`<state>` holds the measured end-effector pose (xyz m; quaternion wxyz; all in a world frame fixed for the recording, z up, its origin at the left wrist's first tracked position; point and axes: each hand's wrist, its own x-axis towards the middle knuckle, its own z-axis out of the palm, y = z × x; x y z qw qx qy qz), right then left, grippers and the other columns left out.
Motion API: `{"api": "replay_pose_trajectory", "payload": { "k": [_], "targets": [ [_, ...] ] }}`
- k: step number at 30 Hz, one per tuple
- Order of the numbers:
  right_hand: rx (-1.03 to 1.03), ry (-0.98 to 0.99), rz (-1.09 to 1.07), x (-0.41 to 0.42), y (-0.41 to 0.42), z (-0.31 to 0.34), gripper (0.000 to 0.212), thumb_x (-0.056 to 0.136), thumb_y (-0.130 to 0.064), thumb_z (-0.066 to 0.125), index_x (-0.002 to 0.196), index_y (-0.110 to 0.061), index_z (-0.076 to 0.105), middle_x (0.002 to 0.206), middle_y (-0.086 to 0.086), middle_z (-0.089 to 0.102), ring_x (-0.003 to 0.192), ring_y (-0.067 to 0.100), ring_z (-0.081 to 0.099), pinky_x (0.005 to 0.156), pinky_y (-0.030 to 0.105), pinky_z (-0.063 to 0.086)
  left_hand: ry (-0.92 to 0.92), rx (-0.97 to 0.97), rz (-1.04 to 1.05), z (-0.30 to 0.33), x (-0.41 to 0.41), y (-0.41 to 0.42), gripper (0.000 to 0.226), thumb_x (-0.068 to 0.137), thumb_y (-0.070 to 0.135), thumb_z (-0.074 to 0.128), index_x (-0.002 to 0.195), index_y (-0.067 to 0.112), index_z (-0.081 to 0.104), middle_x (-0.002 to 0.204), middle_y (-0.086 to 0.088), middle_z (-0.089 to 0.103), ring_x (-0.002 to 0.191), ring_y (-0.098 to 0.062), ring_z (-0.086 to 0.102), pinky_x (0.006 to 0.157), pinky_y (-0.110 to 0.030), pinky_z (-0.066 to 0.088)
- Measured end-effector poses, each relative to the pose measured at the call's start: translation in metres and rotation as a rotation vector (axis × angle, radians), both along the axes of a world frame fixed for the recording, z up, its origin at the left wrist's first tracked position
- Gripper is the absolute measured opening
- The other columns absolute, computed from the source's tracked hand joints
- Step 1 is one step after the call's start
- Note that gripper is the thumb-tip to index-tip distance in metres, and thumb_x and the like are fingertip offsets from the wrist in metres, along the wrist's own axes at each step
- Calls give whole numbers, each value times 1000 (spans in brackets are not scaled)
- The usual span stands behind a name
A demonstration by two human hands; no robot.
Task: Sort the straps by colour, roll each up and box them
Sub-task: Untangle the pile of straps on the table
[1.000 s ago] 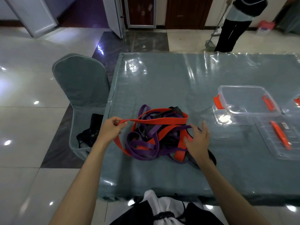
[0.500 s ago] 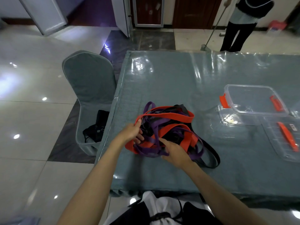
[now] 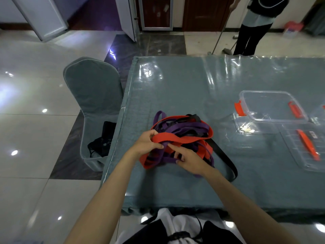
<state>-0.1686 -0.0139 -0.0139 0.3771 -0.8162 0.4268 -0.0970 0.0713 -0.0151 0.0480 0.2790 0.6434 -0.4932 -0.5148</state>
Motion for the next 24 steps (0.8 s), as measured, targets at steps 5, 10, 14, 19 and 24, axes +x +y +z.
{"api": "replay_pose_trajectory", "payload": {
  "k": [5,10,14,19,24],
  "targets": [
    [0,163,68,-39,-11,10,52,88,-7,72,134,-31,69,92,-10,58,72,1,52,76,25,45,-108,-135,173,8,12,-18,32,81,-11,75,82,15,56,74,-3,58,71,-18,53,69,-33,47],
    [-60,454,103,-69,-10,21,30,81,-11,66,99,-29,81,106,-5,70,102,20,66,92,38,53,-294,-207,231,6,19,-29,13,86,1,75,92,-1,64,81,-11,64,76,-22,57,73,-40,49],
    [-191,741,-71,-81,-9,15,26,88,-17,60,104,-31,74,125,-5,61,123,24,53,103,40,45,-422,-212,223,6,16,-31,8,90,16,73,89,13,65,79,0,67,76,-21,63,70,-39,51],
    [-161,524,-129,-83,-13,8,24,88,-15,65,108,-25,74,120,-4,65,109,24,64,88,36,52,-416,-136,252,2,15,-35,15,92,19,72,90,5,67,91,-15,70,85,-30,66,77,-43,54],
    [-56,166,-138,-87,-7,4,19,81,-13,83,93,-16,69,93,-1,66,85,15,63,81,37,54,-314,35,249,8,17,-38,16,91,16,73,90,6,60,69,-8,69,60,-22,66,59,-29,51]
  ]
}}
